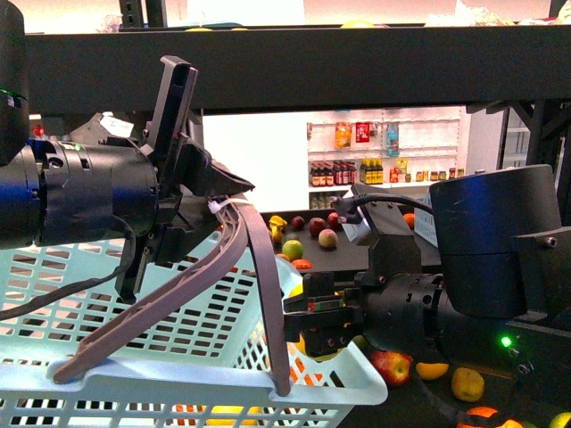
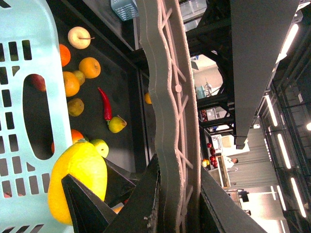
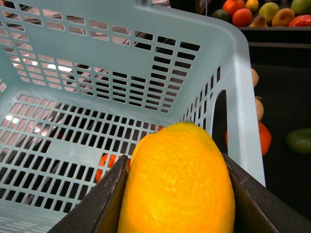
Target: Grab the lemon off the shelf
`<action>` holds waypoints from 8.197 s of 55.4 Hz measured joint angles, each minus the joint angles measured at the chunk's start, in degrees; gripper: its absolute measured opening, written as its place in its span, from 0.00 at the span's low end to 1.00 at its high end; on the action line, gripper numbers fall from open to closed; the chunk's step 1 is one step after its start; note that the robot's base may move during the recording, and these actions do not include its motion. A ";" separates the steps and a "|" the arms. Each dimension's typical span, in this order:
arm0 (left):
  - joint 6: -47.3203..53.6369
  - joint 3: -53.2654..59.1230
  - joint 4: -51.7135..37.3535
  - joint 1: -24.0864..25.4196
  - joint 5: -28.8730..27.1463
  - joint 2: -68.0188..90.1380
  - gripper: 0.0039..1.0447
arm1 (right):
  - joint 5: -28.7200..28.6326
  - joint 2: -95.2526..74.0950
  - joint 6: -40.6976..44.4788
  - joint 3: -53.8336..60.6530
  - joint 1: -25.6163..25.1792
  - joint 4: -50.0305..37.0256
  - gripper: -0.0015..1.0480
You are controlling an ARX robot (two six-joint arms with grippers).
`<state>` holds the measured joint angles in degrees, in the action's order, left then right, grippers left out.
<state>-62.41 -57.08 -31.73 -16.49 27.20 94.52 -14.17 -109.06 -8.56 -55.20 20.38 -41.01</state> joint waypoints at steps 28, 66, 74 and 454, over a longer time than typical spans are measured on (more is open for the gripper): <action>-0.02 0.00 0.00 0.09 -0.04 0.09 0.11 | 2.23 2.69 -1.57 -1.16 -2.49 2.08 0.93; 0.00 0.00 0.00 0.09 -0.15 0.09 0.11 | 12.31 72.61 6.49 42.34 -22.64 21.75 0.80; -0.07 0.00 0.00 0.04 -0.11 0.11 0.11 | 13.70 90.60 7.82 50.12 -20.65 31.45 0.59; 61.88 56.30 32.04 16.63 -27.17 -94.20 0.92 | 14.14 108.74 8.41 54.34 -20.52 41.09 0.93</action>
<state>-0.54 -0.78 0.32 0.14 0.03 0.32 -0.03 -0.32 -0.14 -0.86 -0.14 0.08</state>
